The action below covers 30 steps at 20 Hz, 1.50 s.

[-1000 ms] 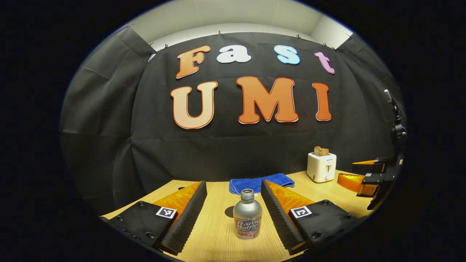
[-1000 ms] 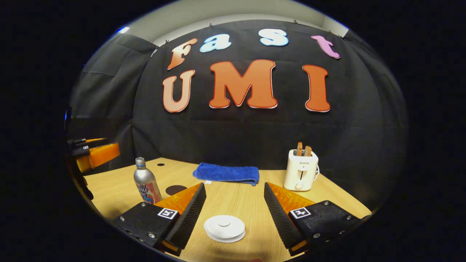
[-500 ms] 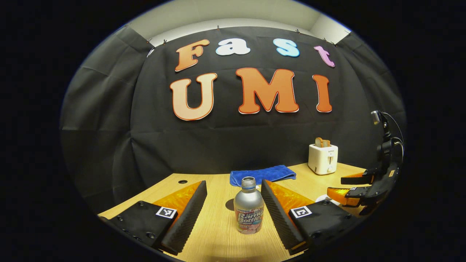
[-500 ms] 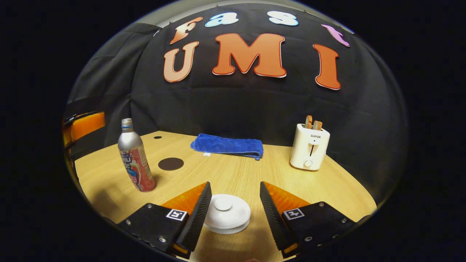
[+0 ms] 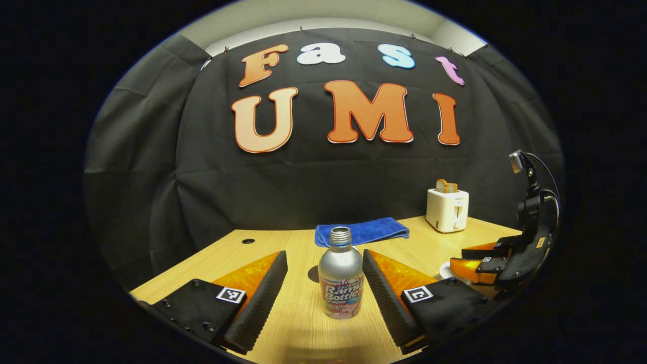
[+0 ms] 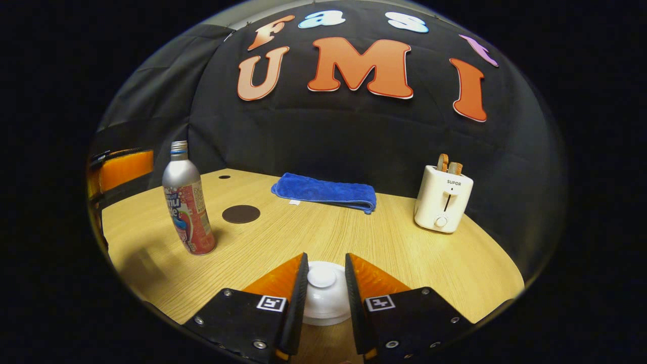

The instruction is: Open the teacup lid with one hand, grasp the water bottle and pour water into the teacup with the other hand; after pouring, place the water bottle on the coaster and then close the teacup lid.

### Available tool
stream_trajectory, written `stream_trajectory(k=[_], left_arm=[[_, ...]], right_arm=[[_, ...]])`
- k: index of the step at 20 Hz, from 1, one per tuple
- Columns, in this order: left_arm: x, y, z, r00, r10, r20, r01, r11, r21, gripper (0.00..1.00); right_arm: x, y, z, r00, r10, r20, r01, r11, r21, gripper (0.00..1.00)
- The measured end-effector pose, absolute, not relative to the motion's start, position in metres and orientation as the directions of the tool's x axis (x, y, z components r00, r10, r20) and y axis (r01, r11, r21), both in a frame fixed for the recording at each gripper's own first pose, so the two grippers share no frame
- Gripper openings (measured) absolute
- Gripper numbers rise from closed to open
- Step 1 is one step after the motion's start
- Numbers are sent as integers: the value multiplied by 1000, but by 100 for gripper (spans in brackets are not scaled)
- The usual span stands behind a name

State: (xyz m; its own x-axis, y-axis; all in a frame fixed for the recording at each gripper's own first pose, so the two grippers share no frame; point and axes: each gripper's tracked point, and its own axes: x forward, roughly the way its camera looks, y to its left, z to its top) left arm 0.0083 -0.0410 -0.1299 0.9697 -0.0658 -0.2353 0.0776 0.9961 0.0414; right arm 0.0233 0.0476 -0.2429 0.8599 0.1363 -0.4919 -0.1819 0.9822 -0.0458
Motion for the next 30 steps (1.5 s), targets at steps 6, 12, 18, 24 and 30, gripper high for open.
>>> stream_trajectory(k=[6, 12, 18, 24, 30], left_arm=[[11, -50, -147, 959, -99, -266, 108, 994, 19, 98], [16, -61, -182, 931, -133, -341, 134, 991, -21, 98], [30, -62, -218, 902, -117, -414, 116, 993, -28, 98], [38, -57, -248, 873, -71, -482, 66, 997, -27, 97], [52, -55, -247, 875, -34, -483, 42, 999, 7, 86]], right_arm=[[24, 51, -243, 853, 152, -500, -200, 979, -44, 25], [25, 47, -236, 863, 150, -482, -176, 984, -9, 20], [27, 39, -205, 892, 153, -425, -154, 988, 32, 19], [26, 14, -174, 923, 111, -367, -112, 993, 19, 19], [21, -7, -165, 934, 78, -349, -78, 997, 16, 19]])
